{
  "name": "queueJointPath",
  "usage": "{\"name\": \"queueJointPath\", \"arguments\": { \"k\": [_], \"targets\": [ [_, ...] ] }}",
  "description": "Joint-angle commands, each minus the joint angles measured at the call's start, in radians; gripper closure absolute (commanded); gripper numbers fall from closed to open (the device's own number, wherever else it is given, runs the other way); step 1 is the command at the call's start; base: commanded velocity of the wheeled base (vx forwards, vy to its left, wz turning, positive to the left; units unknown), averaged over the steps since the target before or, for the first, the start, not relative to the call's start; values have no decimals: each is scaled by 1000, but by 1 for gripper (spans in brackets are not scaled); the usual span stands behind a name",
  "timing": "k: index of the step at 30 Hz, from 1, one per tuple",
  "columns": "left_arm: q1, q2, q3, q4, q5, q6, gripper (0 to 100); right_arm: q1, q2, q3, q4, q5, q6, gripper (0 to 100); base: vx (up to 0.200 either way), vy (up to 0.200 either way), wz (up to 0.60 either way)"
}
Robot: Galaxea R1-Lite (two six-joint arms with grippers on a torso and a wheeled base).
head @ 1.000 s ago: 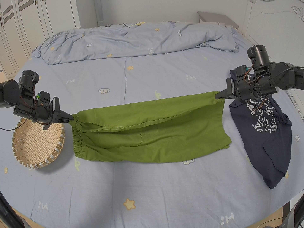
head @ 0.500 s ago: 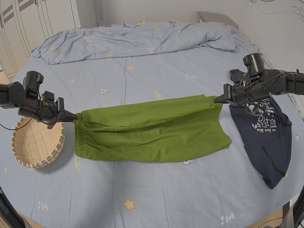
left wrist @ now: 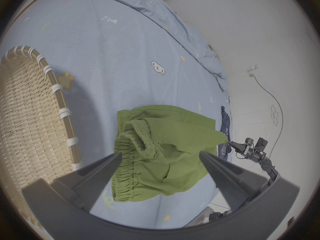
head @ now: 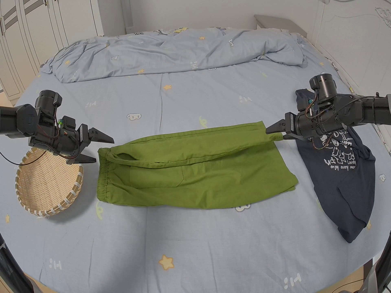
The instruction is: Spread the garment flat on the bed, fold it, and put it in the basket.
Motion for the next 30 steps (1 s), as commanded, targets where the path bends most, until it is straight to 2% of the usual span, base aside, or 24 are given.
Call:
{"name": "queueJointPath", "arguments": {
  "k": [1, 7, 13, 18, 23, 30],
  "targets": [
    [-25, -9, 0, 1, -1, -19, 0, 3, 1, 7, 0, 5, 2, 0, 0, 0, 0],
    [-62, -43, -5, 0, -5, -89, 0, 7, 1, 38, -11, 7, 10, 0, 0, 0, 0],
    [-77, -35, -8, -34, -7, -158, 0, 9, -7, 153, -141, 8, 14, 0, 0, 0, 0],
    [-80, -22, -3, -115, -4, -241, 0, 7, -56, 241, -212, 8, 51, 0, 0, 0, 0],
    [-80, -3, 4, -189, -1, -301, 0, 6, -73, 241, -219, 8, 59, 0, 0, 0, 0],
    [-77, 38, 3, -259, 36, -325, 0, 3, -76, 236, -219, 8, 62, 0, 0, 0, 0]
  ]
}}
